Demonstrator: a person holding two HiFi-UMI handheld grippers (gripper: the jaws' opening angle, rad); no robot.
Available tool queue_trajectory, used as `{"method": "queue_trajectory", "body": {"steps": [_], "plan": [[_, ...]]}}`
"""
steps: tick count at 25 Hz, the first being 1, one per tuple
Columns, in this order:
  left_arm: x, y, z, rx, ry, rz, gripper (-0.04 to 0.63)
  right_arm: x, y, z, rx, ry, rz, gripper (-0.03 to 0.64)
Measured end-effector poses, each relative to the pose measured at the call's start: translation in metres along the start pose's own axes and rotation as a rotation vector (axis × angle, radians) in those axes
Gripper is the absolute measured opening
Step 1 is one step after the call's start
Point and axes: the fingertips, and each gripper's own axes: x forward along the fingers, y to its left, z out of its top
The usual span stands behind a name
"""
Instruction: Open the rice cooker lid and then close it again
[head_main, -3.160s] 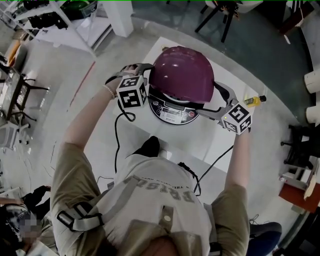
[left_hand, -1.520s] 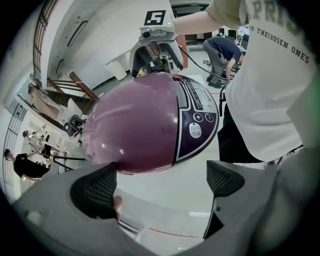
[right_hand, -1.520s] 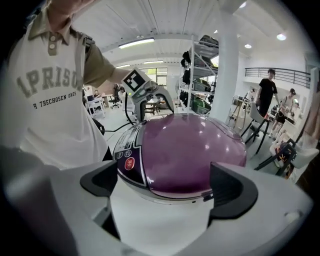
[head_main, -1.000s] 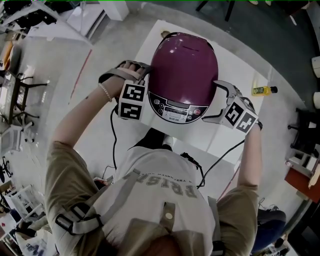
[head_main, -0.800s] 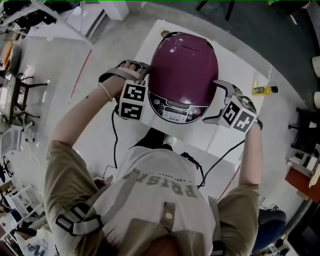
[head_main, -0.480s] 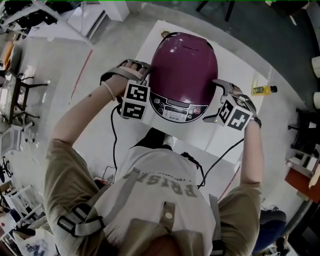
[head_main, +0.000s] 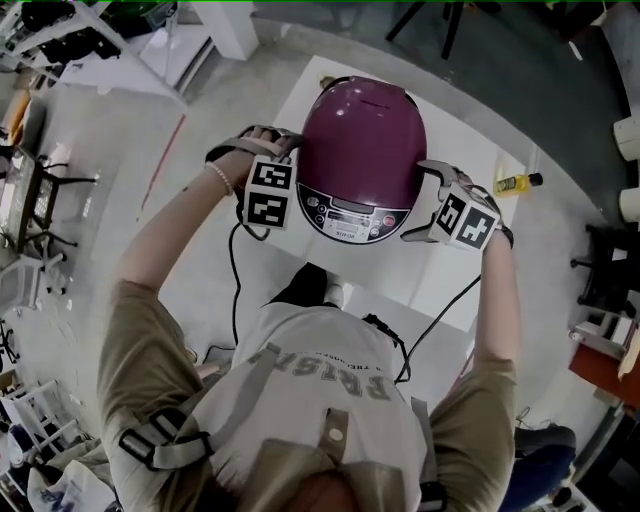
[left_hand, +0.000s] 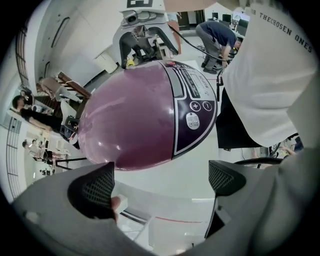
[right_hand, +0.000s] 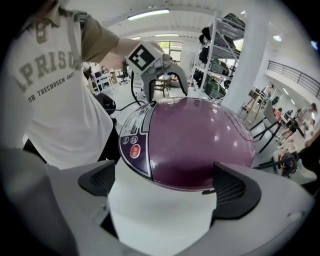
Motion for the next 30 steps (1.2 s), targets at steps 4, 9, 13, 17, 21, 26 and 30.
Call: {"method": "queue_trajectory", "body": {"steps": [4,9,13,17,21,26,30], "plan": [[-0.016,0.000,0.007,-0.087,-0.064,0.012,0.600,-0.018,-0.003,0.023,0.097,-0.212,-0.047,0.580],[-0.061,-0.002,0.036,-0.380,-0.373,0.011,0.598,-0.061,-0.011,0.050,0.180,-0.516,-0.273,0.578],[-0.098,0.010,0.047,-0.582,-0.593,0.180,0.581,-0.086,-0.007,0.054,0.231,-0.676,-0.490,0.575],[-0.133,0.019,0.043,-0.815,-0.777,0.454,0.479,-0.109,0.007,0.058,0.301,-0.819,-0.707,0.533],[-0.169,0.011,0.041,-0.985,-0.894,0.691,0.371,-0.132,0.025,0.063,0.402,-0.951,-0.882,0.372],[-0.185,-0.013,0.052,-1.092,-0.956,0.786,0.245,-0.149,0.050,0.076,0.420,-1.009,-1.031,0.243],[-0.196,-0.031,0.051,-1.155,-0.929,0.922,0.140,-0.158,0.069,0.077,0.429,-1.009,-1.128,0.139]]}}
